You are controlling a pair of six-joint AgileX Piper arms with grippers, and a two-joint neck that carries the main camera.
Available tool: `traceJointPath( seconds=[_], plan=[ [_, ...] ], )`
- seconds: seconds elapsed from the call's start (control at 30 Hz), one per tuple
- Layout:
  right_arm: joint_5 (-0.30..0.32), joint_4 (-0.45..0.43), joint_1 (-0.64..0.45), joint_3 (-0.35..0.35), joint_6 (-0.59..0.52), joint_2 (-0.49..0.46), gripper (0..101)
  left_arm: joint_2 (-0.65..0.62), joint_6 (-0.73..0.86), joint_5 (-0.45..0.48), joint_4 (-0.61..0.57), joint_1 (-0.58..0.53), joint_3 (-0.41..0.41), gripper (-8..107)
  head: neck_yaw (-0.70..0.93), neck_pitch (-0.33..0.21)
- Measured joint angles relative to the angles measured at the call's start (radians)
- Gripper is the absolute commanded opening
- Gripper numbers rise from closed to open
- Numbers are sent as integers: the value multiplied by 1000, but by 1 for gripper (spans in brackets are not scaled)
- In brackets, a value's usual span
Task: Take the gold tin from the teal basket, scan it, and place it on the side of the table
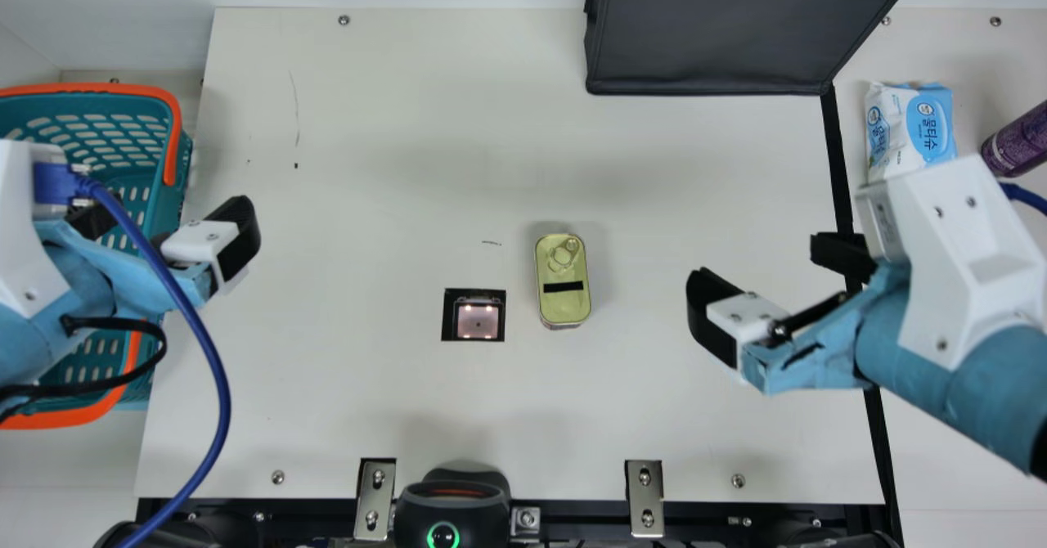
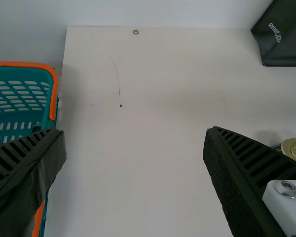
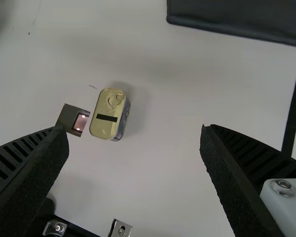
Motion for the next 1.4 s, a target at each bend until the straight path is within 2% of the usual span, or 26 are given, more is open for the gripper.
traceJointPath(
  seconds=[0.2, 0.5, 0.67, 1.07, 1.4],
  plan=[
    [-21, -18, 43, -15, 31, 104, 95, 0, 0, 0, 0, 0, 0, 90, 0, 0],
    [-115, -111, 211, -28, 198, 257, 95, 0, 0, 0, 0, 0, 0, 90, 0, 0],
    [-158, -132, 295, -40, 292, 331, 95, 0, 0, 0, 0, 0, 0, 90, 0, 0],
    [-254, -147, 421, -53, 489, 464, 95, 0, 0, 0, 0, 0, 0, 90, 0, 0],
    [-303, -270, 508, -34, 672, 558, 95, 0, 0, 0, 0, 0, 0, 90, 0, 0]
  ],
)
